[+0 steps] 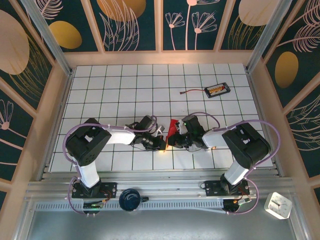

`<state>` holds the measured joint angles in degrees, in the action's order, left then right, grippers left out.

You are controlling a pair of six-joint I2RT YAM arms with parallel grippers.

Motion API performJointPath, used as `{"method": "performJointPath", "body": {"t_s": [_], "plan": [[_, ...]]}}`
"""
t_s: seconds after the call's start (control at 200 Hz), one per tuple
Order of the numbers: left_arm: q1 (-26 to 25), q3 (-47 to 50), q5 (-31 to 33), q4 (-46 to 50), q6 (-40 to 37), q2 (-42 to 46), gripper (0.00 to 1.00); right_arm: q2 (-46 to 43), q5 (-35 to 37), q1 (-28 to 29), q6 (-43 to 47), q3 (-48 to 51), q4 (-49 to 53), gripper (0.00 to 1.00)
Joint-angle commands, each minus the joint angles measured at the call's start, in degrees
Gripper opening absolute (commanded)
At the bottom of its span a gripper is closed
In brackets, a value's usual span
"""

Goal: Fold a paper plane with a square sheet of paper (pick it up from the middle)
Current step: Fold the wing for the fifth time at the center of the table.

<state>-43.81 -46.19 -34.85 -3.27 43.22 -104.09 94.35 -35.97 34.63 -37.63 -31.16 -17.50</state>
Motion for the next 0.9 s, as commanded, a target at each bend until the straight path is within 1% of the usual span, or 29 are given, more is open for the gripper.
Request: {"method": "performJointPath", "body": {"t_s": [0.0,0.1,0.265,0.28,0.335,0.736,0.896], "plan": [[0.2,4.0,9.7,10.1,-2.5,-3.4,0.00,0.6,2.6,-2.0,2.1,-1.5,2.7,0.14],[0.1,4.8,10.1,11.1,-3.5,-3.4,0.00,1.0,2.4,-2.9,3.0,-2.1,3.3,0.15],[0.1,5.6,10.6,12.2,-4.8,-3.5,0.00,1.9,2.5,-2.9,4.3,-3.1,4.5,0.15],[0.2,5.7,10.6,12.2,-4.8,-3.5,0.00,2.0,2.5,-4.4,4.4,-3.2,4.7,0.15],[0.1,5.9,10.6,12.2,-4.9,-3.6,0.00,2.0,2.6,-5.3,4.7,-3.3,4.7,0.15],[0.1,6.7,10.8,12.1,-5.8,-3.6,0.00,5.4,3.9,-8.7,6.6,-7.3,7.6,0.13],[0.1,5.3,9.7,12.0,-5.7,-2.6,0.00,6.5,2.7,-8.8,6.9,-7.9,7.8,0.13]]}}
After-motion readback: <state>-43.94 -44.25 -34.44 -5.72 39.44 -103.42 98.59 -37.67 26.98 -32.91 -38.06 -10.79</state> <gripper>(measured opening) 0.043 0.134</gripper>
